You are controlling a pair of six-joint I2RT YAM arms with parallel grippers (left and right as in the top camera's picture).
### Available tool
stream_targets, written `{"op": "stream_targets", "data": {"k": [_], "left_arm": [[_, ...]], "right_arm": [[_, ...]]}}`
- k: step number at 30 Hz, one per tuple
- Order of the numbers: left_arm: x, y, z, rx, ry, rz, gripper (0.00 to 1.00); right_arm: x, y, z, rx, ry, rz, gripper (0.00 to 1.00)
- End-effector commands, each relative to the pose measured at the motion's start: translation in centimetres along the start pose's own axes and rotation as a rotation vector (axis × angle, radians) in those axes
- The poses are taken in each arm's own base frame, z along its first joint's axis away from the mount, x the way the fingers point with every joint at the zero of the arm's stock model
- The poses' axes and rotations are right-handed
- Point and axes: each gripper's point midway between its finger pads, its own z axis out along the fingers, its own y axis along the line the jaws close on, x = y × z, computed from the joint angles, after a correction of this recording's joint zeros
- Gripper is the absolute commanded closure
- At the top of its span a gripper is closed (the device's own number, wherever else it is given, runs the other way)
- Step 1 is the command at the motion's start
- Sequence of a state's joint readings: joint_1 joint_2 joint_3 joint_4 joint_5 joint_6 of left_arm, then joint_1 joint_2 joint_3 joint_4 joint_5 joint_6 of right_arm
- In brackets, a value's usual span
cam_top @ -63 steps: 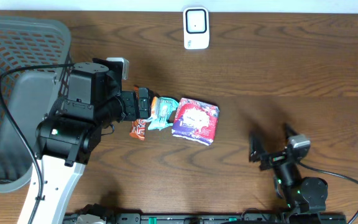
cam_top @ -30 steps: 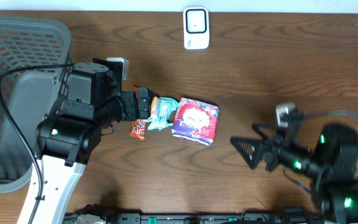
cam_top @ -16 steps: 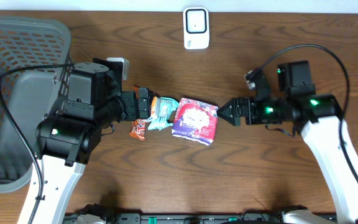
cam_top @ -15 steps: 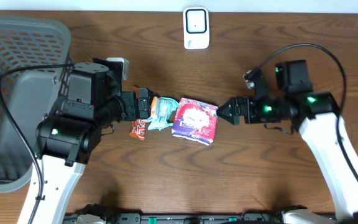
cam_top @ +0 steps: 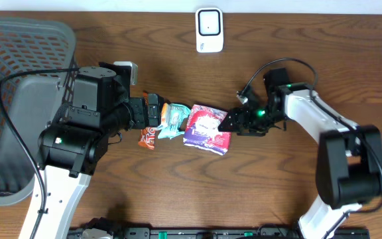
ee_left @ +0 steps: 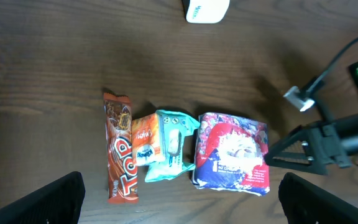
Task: Scan the item barcode
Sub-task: 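Move the right gripper toward the floral package from the right, then grasp the floral package with the right gripper and lift it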
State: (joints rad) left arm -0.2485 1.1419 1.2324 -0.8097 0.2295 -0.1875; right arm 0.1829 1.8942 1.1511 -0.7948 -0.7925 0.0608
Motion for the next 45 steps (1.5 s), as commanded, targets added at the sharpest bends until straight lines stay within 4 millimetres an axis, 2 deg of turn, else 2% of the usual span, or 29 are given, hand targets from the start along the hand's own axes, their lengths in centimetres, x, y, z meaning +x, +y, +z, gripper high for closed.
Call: {"op": "stream_targets", "data": {"k": [1, 4, 7, 9, 11, 13, 14, 15, 18, 21, 26, 27, 29, 31, 32, 36, 38, 45], "left_arm": [[-0.6, 0.1, -0.4, -0.008, -0.018, -0.009, 0.01], [-0.6, 0.1, -0.4, -0.008, -0.018, -0.009, 0.01], [-0.6, 0.1, -0.4, -0.008, -0.018, -0.009, 0.01], [-0.6, 0.1, -0.4, -0.008, -0.018, -0.009, 0.01], [-0.6, 0.1, -0.4, -0.008, -0.018, -0.009, 0.01], [-0.6, 0.1, -0.4, -0.008, -0.018, -0.009, 0.01], [-0.6, 0.1, -0.4, -0.008, -0.018, -0.009, 0.01], [-0.6, 0.1, -0.4, -0.008, -0.018, -0.009, 0.01], [-0.6, 0.1, -0.4, -0.008, -0.018, -0.009, 0.01], [-0.6, 0.1, -0.4, -0.008, -0.018, -0.009, 0.01], [-0.6, 0.1, -0.4, -0.008, -0.018, -0.009, 0.01], [-0.6, 0.1, -0.4, -0.008, -0.018, -0.009, 0.01], [-0.6, 0.1, -0.4, -0.008, -0.018, -0.009, 0.01], [-0.6, 0.1, -0.4, -0.008, -0.018, -0.009, 0.01], [-0.6, 0.1, -0.4, -0.008, -0.018, -0.009, 0.01], [-0.6, 0.1, -0.4, -0.008, -0.018, -0.009, 0.01], [-0.6, 0.1, -0.4, -0.008, -0.018, -0.009, 0.01], [-0.6, 0.1, -0.4, -0.008, -0.018, -0.009, 0.01]], "right_arm": [[-0.1, 0.8, 1.3, -0.109, 0.027, -0.047, 0.14], [0.1, -0.8, 2.6, -0.085, 0.056, -0.016, 0.23], [0.3, -2.1, 3.4, -0.055, 0.072, 0.001, 0.42], [0.3, -2.8, 3.5, -0.021, 0.075, 0.008, 0.48], [0.1, -2.6, 3.2, -0.012, 0.064, 0.005, 0.53], [-0.3, -2.2, 2.6, 0.000, 0.045, 0.013, 0.73], [-0.6, -2.0, 2.1, 0.015, 0.027, 0.022, 0.91], [-0.9, -1.7, 1.6, 0.031, 0.010, 0.030, 0.99], [-1.8, -1.2, -0.4, 0.111, -0.056, 0.026, 0.99], [-2.4, -1.7, -3.3, 0.286, -0.146, 0.064, 0.99], [-2.4, -2.4, -11.3, 0.661, -0.368, 0.129, 0.99], [-2.0, -2.9, -14.0, 0.784, -0.442, 0.168, 0.99], [-1.2, -3.7, -17.7, 0.954, -0.550, 0.226, 0.98], [0.5, -4.5, -21.7, 1.156, -0.670, 0.322, 0.98], [1.1, -4.7, -22.5, 1.204, -0.703, 0.361, 0.98], [2.3, -6.1, -23.0, 1.299, -0.738, 0.466, 0.99], [2.3, -6.9, -22.7, 1.337, -0.720, 0.476, 0.99], [1.4, -8.8, -18.2, 1.406, -0.561, 0.418, 0.99]]}}
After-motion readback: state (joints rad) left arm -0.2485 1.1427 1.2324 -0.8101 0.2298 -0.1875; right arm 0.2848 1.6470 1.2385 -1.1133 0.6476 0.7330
